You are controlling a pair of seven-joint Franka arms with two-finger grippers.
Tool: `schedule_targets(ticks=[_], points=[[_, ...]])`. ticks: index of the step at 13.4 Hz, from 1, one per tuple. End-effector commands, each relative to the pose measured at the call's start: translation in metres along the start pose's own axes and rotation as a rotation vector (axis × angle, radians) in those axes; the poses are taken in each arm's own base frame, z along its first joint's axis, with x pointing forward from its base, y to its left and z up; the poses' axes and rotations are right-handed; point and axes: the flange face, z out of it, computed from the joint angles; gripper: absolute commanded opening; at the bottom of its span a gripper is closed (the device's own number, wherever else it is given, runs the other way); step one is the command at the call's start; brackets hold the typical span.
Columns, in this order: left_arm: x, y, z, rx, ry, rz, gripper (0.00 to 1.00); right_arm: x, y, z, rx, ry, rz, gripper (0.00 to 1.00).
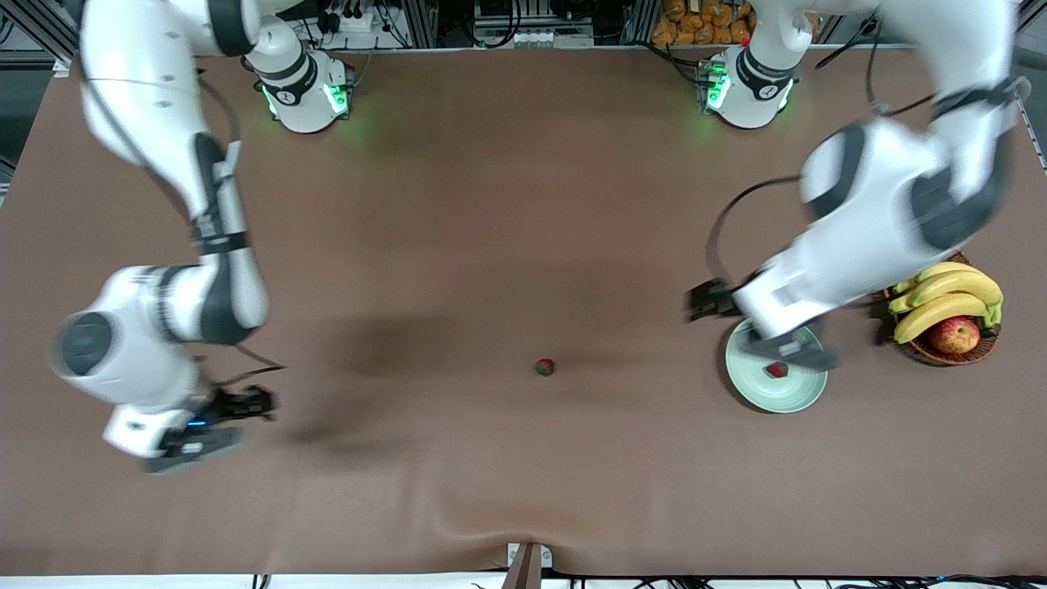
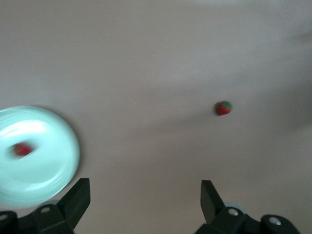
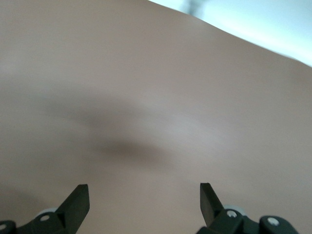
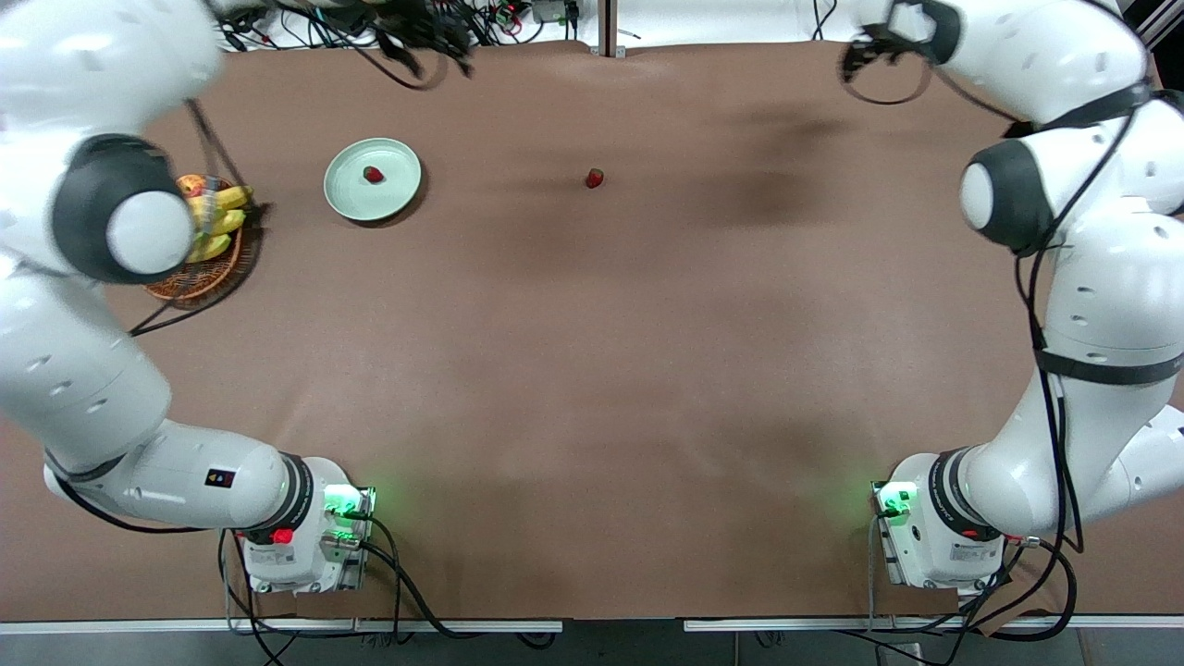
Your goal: Collect all strawberries into plate
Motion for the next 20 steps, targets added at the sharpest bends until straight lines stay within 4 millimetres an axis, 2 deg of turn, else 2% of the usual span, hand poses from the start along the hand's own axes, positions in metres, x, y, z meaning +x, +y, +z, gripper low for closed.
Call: schedule_targets(ticks=[1,2,3,4,6,9,10,11,12,14,16,17,19,20], points=[[0.017,0.049,0.053,-0.022,0.004,0.025,1.00,-0.052,0.101,0.003,-0.002,-0.024,0.058,1.00],[0.019,0.062,0.070,0.005,0.026,-0.013,1.00,-0.077,0.144,0.005,-0.011,-0.030,0.081,1.00],[0.021,0.069,0.092,0.046,0.044,-0.022,1.00,-0.099,0.176,0.009,-0.015,-0.039,0.118,1.00],[0.024,0.086,0.108,0.062,0.070,-0.010,1.00,-0.119,0.203,0.010,-0.020,-0.045,0.160,1.00],[0.027,0.114,0.149,0.076,0.104,-0.019,1.00,-0.141,0.228,0.021,-0.022,-0.064,0.204,1.00],[0.015,0.149,0.224,0.146,0.207,0.035,1.00,-0.166,0.245,0.054,-0.004,-0.099,0.254,1.00],[0.011,0.153,0.244,0.154,0.228,0.045,1.00,-0.170,0.245,0.066,0.000,-0.116,0.256,1.00],[0.007,0.157,0.257,0.153,0.236,0.038,0.95,-0.174,0.248,0.072,0.003,-0.125,0.262,1.00],[0.004,0.160,0.267,0.152,0.235,0.042,0.92,-0.182,0.255,0.074,0.006,-0.127,0.276,1.00],[0.000,0.159,0.284,0.152,0.242,0.045,0.78,-0.188,0.259,0.080,0.007,-0.133,0.284,1.00],[-0.004,0.162,0.297,0.150,0.249,0.057,0.72,-0.200,0.266,0.091,0.014,-0.147,0.301,1.00],[-0.004,0.161,0.299,0.150,0.249,0.057,0.61,-0.202,0.265,0.100,0.020,-0.153,0.307,1.00],[-0.002,0.162,0.300,0.147,0.254,0.059,0.51,-0.206,0.264,0.114,0.021,-0.162,0.307,1.00],[-0.001,0.162,0.303,0.148,0.254,0.059,0.41,-0.208,0.266,0.116,0.028,-0.155,0.315,1.00]])
